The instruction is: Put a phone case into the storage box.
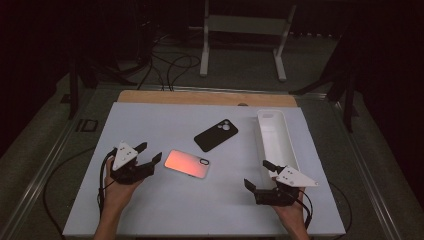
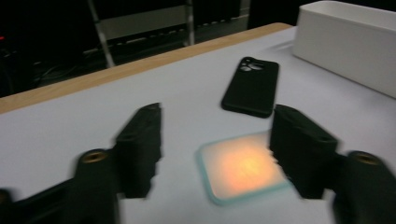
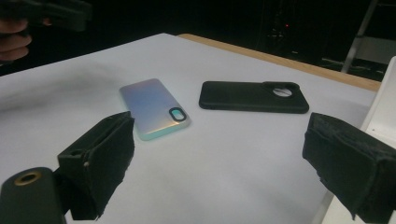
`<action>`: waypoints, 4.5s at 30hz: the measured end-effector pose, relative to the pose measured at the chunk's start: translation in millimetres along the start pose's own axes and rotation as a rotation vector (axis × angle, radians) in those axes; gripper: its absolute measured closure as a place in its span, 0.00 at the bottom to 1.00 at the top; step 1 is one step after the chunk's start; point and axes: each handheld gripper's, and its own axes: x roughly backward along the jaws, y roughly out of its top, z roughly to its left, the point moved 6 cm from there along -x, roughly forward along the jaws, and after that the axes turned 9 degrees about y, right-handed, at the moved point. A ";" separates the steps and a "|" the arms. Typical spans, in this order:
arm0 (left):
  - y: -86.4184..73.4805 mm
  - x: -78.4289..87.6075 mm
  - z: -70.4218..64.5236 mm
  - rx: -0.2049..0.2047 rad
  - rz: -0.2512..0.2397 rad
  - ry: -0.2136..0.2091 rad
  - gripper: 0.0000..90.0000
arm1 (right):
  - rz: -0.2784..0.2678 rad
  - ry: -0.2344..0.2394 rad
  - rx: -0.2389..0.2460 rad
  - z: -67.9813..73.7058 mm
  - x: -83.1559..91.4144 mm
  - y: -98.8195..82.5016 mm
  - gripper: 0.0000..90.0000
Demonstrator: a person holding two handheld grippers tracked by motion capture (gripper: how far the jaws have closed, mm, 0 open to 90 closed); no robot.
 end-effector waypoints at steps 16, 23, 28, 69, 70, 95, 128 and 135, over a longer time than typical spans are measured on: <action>-3.0 -67.6 5.8 0.004 0.116 -0.017 1.00 | 0.015 0.000 0.013 2.2 -1.8 -1.9 0.10; -8.0 -83.0 8.1 0.003 0.142 -0.009 1.00 | 0.023 0.003 0.018 2.7 -3.4 -3.4 0.10; -14.5 -95.0 5.8 0.009 0.165 -0.028 1.00 | 0.023 0.004 0.016 3.0 -4.5 -4.0 0.10; -42.2 -131.0 -8.6 -0.073 0.370 -0.104 1.00 | 0.023 0.003 0.023 4.7 -4.4 -4.3 0.10; -42.7 -128.7 -8.2 -0.078 0.378 -0.107 1.00 | 0.023 0.002 0.023 4.7 -4.1 -4.2 0.10; -71.7 -54.9 -33.1 -0.099 0.362 -0.130 1.00 | 0.021 -0.001 0.035 2.9 -2.5 -0.5 0.10; -42.8 61.7 15.8 0.073 -0.059 0.048 0.00 | 0.004 -0.030 0.047 -7.5 5.3 6.0 0.10; -42.8 64.0 16.9 0.084 -0.058 0.045 0.00 | 0.003 -0.035 0.047 -9.5 8.1 4.6 0.10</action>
